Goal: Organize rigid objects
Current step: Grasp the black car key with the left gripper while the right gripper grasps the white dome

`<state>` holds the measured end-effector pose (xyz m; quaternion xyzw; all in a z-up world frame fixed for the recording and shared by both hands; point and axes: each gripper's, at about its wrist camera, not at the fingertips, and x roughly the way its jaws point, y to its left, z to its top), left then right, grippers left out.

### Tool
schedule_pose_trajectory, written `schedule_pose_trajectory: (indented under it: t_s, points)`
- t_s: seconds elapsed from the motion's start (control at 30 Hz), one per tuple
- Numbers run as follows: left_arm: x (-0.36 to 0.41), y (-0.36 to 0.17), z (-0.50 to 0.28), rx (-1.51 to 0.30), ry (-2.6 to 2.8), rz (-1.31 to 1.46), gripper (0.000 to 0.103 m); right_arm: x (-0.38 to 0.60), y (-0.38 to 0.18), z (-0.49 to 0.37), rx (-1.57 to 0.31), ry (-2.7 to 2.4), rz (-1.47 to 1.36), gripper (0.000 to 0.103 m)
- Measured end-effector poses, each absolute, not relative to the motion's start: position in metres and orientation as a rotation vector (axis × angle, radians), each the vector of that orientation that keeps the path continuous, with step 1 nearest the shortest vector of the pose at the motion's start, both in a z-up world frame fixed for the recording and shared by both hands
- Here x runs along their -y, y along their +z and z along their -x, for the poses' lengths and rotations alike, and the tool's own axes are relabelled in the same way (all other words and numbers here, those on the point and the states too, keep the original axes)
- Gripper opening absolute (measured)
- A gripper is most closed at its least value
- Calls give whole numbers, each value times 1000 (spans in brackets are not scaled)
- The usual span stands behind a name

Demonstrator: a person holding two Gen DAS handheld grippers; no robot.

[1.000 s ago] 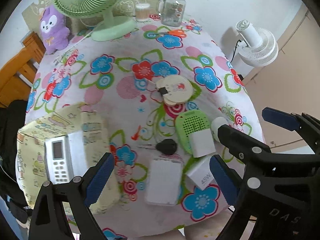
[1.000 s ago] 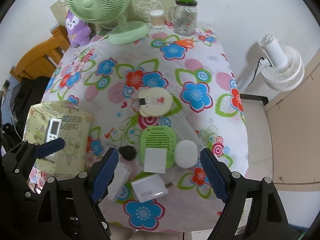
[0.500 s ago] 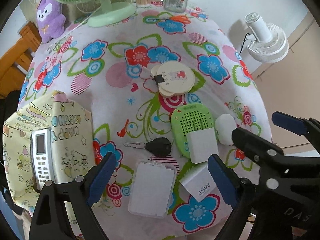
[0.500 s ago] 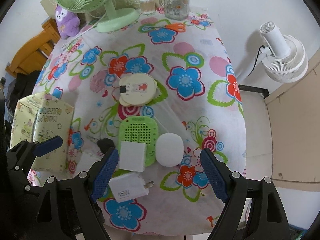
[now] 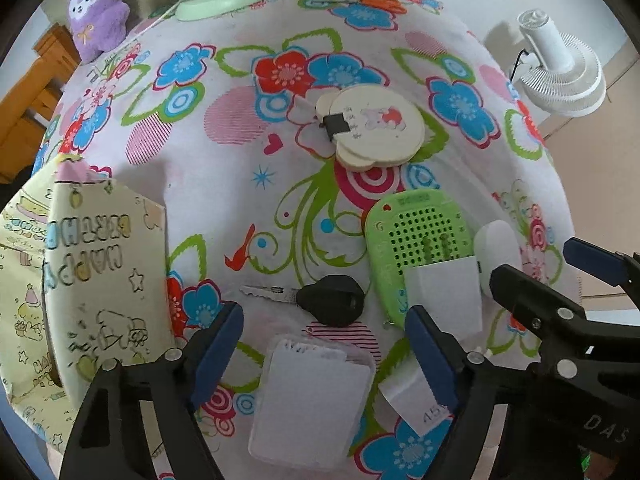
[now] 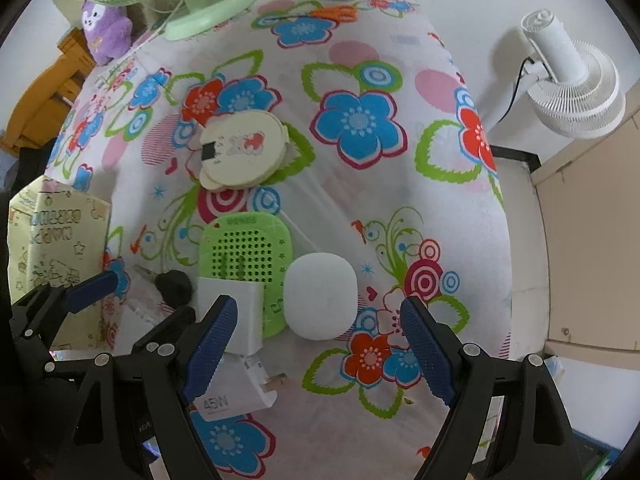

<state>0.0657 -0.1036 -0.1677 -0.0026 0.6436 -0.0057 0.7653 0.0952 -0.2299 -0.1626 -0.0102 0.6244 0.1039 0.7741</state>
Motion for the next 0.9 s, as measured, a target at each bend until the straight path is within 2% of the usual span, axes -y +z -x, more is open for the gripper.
schedule_pose_trajectory:
  t_s: [0.17, 0.27, 0.3, 0.33, 0.4, 0.67, 0.73, 0.83, 0.87, 0.9]
  points:
    - [105, -179, -66, -1418, 0, -18, 74, 235, -176, -97, -1385, 210, 21, 86]
    - [105, -181, -64, -1417, 2, -26, 74, 238, -183, -98, -1402, 202, 12, 86]
    - [105, -181, -63, -1415, 4, -33, 71, 238, -184, -98, -1406, 201, 9, 86]
    - [104, -182, -62, -1417, 13, -41, 60, 238, -186, -99, -1410, 197, 10, 86]
    - [100, -185, -61, -1427, 16, -12, 54, 239, -189, -100, -1416, 192, 12, 85]
    - [94, -189, -61, -1425, 0, -21, 51, 235, -200, -106, -1436, 188, 10, 85]
    - [98, -189, -69, -1422, -1, -20, 51, 232, -202, -107, -1441, 188, 11, 82]
    - [105, -188, -78, -1413, -7, -21, 44, 232, -204, -108, -1437, 194, -15, 78]
    - [111, -186, -82, -1412, -16, -24, 38, 232, -204, -108, -1433, 201, -25, 72]
    - [113, -185, -83, -1410, -18, -29, 38, 232, -203, -108, -1430, 209, -39, 65]
